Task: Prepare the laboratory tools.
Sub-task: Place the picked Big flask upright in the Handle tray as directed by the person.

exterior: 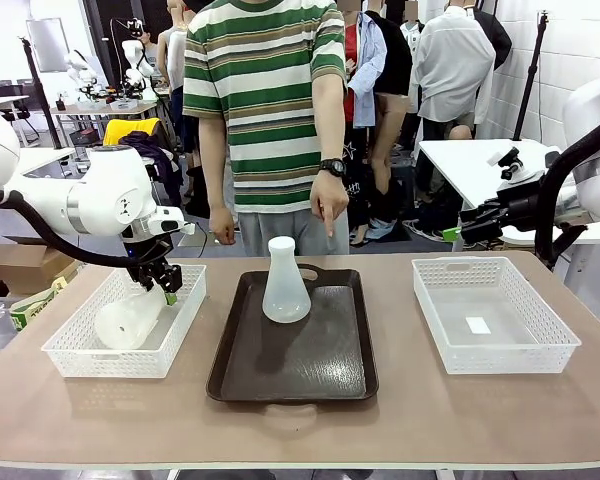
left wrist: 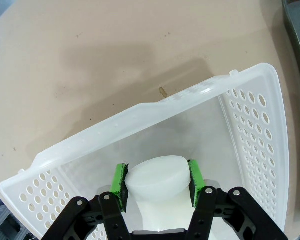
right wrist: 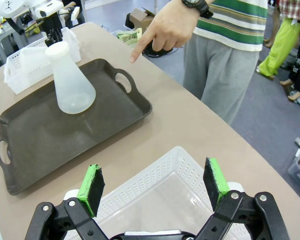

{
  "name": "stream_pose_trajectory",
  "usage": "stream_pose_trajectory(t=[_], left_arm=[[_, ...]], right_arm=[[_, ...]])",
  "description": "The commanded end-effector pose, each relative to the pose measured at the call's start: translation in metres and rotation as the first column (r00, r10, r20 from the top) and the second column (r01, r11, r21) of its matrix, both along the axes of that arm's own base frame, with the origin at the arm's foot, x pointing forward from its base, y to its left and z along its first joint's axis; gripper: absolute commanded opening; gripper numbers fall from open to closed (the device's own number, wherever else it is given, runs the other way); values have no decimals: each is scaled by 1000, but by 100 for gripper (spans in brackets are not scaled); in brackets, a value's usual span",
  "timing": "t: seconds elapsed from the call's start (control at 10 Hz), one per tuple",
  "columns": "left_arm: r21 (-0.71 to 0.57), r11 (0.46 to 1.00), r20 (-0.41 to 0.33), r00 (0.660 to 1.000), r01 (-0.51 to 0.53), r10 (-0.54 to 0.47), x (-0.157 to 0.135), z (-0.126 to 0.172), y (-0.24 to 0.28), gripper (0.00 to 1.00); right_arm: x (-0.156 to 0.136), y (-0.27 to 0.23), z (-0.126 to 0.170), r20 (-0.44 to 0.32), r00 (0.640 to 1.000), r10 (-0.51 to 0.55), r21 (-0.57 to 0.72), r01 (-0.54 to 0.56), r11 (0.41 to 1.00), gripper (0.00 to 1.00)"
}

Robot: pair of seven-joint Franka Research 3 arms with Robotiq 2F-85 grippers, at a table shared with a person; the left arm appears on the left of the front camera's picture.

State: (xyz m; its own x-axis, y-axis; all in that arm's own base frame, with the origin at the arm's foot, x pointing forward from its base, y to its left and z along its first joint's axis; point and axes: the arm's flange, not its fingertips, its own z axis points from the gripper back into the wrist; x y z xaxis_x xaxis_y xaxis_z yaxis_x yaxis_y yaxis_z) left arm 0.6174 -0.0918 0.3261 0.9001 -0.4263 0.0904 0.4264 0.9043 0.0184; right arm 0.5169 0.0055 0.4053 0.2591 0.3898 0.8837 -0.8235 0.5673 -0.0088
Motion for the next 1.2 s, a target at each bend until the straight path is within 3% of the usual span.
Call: stream_pose_trajectory(t=[0.0, 0.3, 0.5, 0.8, 0.9, 1.1], left_arm=[[2, 1000, 15, 1000, 4, -4, 2, 0, 1, 0], [0, 1000, 0, 1000, 0, 0, 0, 0, 0, 0], [0, 998, 15, 998, 59, -59, -14, 11, -9, 0], [14, 994, 113, 987, 111, -112, -47, 55, -13, 0], [33, 992, 188, 974, 124, -128, -61, 74, -14, 0], [46, 964, 305, 915, 263, -264, -85, 106, -27, 0]], right_arm=[[0, 0, 1, -16, 1000, -13, -10, 12, 1000, 100], [0, 0, 1, -16, 1000, -13, -10, 12, 1000, 100], [0, 0, 1, -16, 1000, -13, -10, 12, 1000, 100], [0, 0, 1, -16, 1000, -13, -10, 12, 1000, 100], [0, 0, 1, -16, 1000, -13, -10, 12, 1000, 100], [0, 0, 1, -16, 1000, -13, -10, 12, 1000, 100]])
